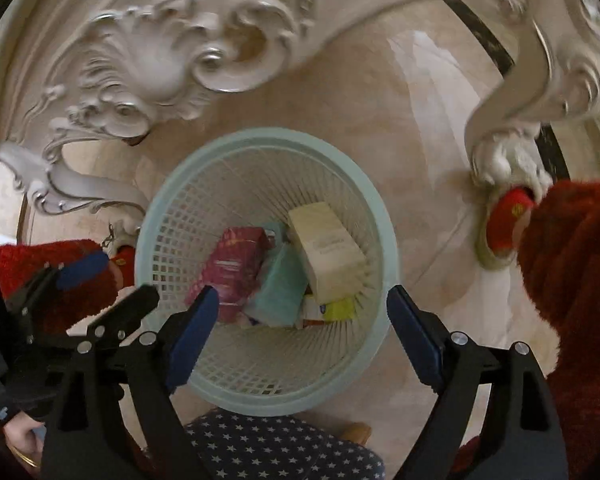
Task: Collect trash
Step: 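Carry pink box and cleansing oil box over the wastebasket and open both tools, then move both open tools back toward the items on the table, then grasp the red wrapped packet with the left tool while the right grasps the pink SIXIN box, then carry red packet and pink SIXIN box over the wastebasket and open both tools, then move both open tools back toward the items on the table, then grasp the orange box with the left tool while the right grasps the white-red snack packet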
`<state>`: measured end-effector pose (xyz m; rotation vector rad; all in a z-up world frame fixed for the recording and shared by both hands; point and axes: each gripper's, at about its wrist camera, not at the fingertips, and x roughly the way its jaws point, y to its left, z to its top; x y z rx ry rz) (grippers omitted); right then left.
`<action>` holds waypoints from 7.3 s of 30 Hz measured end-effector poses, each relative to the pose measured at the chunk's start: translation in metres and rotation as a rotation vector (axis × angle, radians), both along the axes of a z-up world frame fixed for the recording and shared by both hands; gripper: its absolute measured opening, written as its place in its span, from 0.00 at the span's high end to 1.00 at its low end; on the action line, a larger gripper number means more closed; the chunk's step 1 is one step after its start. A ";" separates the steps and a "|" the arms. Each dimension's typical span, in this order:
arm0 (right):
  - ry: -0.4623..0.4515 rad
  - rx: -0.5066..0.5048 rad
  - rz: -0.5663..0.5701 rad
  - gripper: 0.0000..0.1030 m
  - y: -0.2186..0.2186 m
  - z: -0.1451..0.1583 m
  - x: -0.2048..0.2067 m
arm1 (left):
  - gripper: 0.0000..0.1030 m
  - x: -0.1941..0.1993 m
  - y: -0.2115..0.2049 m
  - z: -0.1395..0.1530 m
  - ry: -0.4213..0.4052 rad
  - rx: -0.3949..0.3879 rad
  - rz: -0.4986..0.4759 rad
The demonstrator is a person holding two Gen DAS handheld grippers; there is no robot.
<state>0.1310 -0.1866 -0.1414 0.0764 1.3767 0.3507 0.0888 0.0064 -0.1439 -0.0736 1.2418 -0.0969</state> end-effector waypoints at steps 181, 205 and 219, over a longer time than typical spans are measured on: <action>-0.693 0.255 -0.091 0.18 -0.040 0.230 0.028 | 0.15 0.032 0.072 0.237 -0.436 -0.099 0.112; -0.599 -0.082 -0.009 0.18 0.062 0.222 0.376 | 0.10 0.471 0.201 0.209 -0.099 -0.226 0.583; -0.453 -0.163 -0.020 0.19 0.072 0.195 0.420 | 0.09 0.483 0.183 0.205 -0.132 0.014 0.492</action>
